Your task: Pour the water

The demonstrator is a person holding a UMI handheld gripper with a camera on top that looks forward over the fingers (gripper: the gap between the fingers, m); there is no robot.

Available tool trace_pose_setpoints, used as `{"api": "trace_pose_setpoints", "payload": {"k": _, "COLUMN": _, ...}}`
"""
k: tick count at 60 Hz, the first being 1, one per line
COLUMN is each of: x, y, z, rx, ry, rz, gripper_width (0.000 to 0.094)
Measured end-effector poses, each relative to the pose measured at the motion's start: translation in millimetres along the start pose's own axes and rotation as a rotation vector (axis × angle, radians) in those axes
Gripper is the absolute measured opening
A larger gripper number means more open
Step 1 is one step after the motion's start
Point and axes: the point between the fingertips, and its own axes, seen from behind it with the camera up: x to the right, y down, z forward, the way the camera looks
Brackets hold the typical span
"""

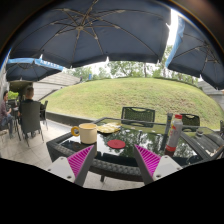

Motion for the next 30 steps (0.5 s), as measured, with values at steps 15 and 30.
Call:
{"api": "trace_pose_setpoints", "payload": {"k": 15, "x": 27.2, "y": 1.9, "z": 11.9, "rx": -0.011, "ry": 0.034, "rz": -0.006, "gripper_width": 0.0818}}
{"api": "trace_pose_setpoints", "payload": {"k": 30, "x": 152.1, "y": -14.7, "z": 33.0, "rx": 0.027, "ry": 0.222, "rz": 0.015, "gripper_width": 0.0817}}
